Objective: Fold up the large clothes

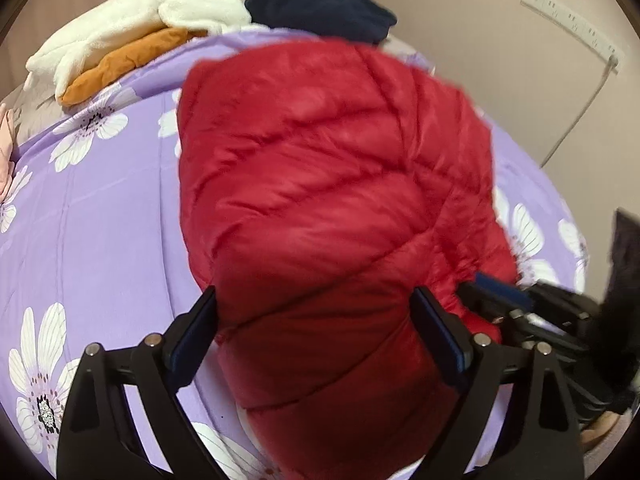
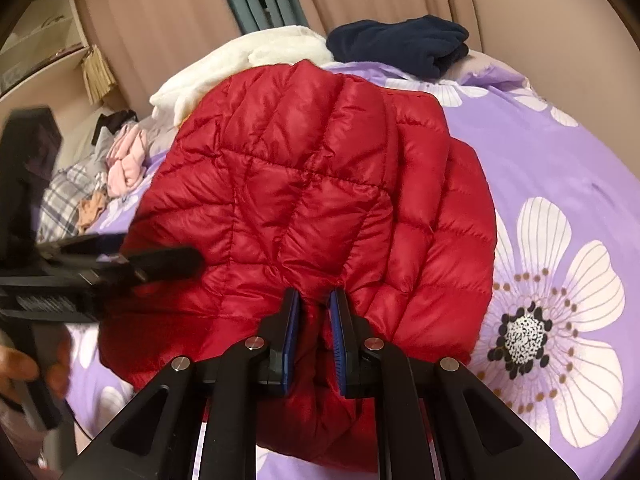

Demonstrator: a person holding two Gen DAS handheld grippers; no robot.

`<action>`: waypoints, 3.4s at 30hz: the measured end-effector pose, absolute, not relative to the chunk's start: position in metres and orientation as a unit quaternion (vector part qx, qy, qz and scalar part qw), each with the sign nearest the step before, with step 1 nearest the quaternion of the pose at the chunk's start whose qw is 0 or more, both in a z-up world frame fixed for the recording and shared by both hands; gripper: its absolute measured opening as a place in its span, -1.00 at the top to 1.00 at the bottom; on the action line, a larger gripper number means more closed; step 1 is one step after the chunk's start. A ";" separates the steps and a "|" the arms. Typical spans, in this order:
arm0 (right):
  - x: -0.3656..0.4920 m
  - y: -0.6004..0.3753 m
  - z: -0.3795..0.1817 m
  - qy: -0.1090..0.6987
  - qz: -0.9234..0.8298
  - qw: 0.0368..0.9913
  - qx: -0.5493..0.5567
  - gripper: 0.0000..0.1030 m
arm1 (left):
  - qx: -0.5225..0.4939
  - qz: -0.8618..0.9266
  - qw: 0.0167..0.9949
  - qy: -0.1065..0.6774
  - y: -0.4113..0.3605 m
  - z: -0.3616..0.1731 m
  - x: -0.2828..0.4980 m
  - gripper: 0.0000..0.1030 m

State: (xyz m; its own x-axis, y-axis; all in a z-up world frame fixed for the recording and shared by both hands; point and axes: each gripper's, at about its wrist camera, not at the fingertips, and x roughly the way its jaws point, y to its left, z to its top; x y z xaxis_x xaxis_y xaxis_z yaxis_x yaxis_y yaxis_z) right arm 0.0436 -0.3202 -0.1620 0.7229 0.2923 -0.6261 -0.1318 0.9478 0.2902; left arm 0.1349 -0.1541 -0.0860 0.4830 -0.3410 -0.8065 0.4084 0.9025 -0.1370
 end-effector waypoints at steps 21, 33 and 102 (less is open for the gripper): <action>0.045 -0.316 -0.160 0.367 0.120 0.917 0.100 0.73 | 0.019 -0.232 0.867 0.440 -0.156 -0.079 0.191 -0.42; 0.035 -0.322 -0.124 0.327 0.127 0.929 0.121 0.62 | 0.008 -0.233 0.861 0.452 -0.153 -0.090 0.197 -0.50; 0.052 -0.306 -0.142 0.362 0.076 0.926 0.075 0.41 | 0.012 -0.218 0.859 0.463 -0.137 -0.097 0.142 -0.71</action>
